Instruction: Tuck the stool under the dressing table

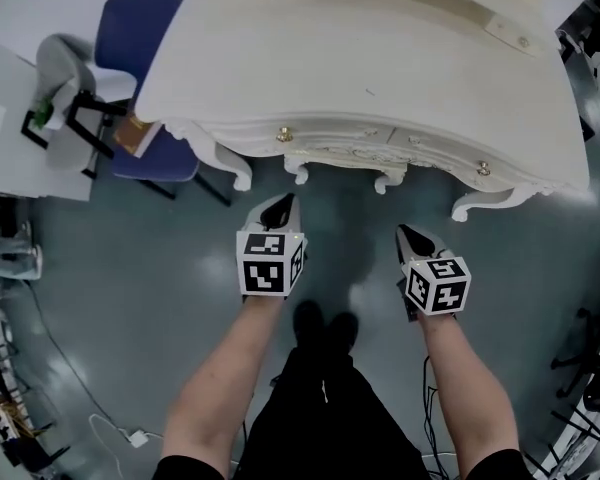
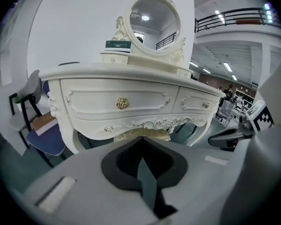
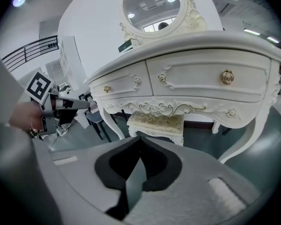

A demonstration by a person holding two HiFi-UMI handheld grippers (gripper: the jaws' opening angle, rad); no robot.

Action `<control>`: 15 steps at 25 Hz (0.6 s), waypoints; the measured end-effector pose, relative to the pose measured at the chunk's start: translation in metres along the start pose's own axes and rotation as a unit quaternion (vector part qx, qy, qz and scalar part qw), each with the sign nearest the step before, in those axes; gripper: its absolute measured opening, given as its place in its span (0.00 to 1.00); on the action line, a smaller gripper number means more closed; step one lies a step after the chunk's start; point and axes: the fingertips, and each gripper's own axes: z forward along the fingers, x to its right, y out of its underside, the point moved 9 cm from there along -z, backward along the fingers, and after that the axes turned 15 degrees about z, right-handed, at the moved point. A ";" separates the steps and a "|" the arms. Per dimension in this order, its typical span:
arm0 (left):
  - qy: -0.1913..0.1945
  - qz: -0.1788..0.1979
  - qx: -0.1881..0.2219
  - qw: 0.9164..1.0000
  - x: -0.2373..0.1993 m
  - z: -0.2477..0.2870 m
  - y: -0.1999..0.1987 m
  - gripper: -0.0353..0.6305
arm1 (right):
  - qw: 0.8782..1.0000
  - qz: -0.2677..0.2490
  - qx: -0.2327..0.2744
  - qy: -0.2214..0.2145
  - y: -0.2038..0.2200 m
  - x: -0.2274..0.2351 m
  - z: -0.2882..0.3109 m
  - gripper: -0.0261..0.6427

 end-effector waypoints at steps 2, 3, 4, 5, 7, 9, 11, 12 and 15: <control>0.001 0.009 0.000 1.000 0.001 -0.013 -0.008 0.08 | 1.000 0.006 0.002 -0.002 -0.002 -0.005 -0.012 0.04; 0.001 0.011 0.000 1.000 0.002 -0.019 -0.011 0.08 | 1.000 0.007 0.002 -0.004 -0.004 -0.008 -0.018 0.04; 0.003 0.012 -0.001 1.000 0.003 -0.026 -0.013 0.08 | 1.000 0.006 0.002 -0.005 -0.005 -0.011 -0.025 0.04; 0.005 0.011 -0.003 1.000 0.005 -0.033 -0.016 0.08 | 1.000 0.004 0.002 -0.007 -0.007 -0.013 -0.032 0.04; 0.013 0.010 -0.007 1.000 0.009 -0.047 -0.020 0.08 | 1.000 0.001 -0.001 -0.009 -0.009 -0.018 -0.046 0.04; 0.019 0.008 -0.013 1.000 0.012 -0.061 -0.024 0.08 | 1.000 -0.003 -0.006 -0.011 -0.011 -0.024 -0.061 0.04; 0.022 -0.001 -0.016 1.000 0.015 -0.075 -0.029 0.08 | 1.000 -0.008 -0.011 -0.014 -0.010 -0.032 -0.074 0.04; 0.023 -0.008 -0.016 1.000 0.017 -0.082 -0.032 0.08 | 1.000 -0.008 -0.011 -0.017 -0.010 -0.036 -0.081 0.04; 0.027 -0.026 -0.014 0.999 0.022 -0.102 -0.041 0.08 | 1.000 0.003 -0.005 -0.028 -0.011 -0.050 -0.100 0.04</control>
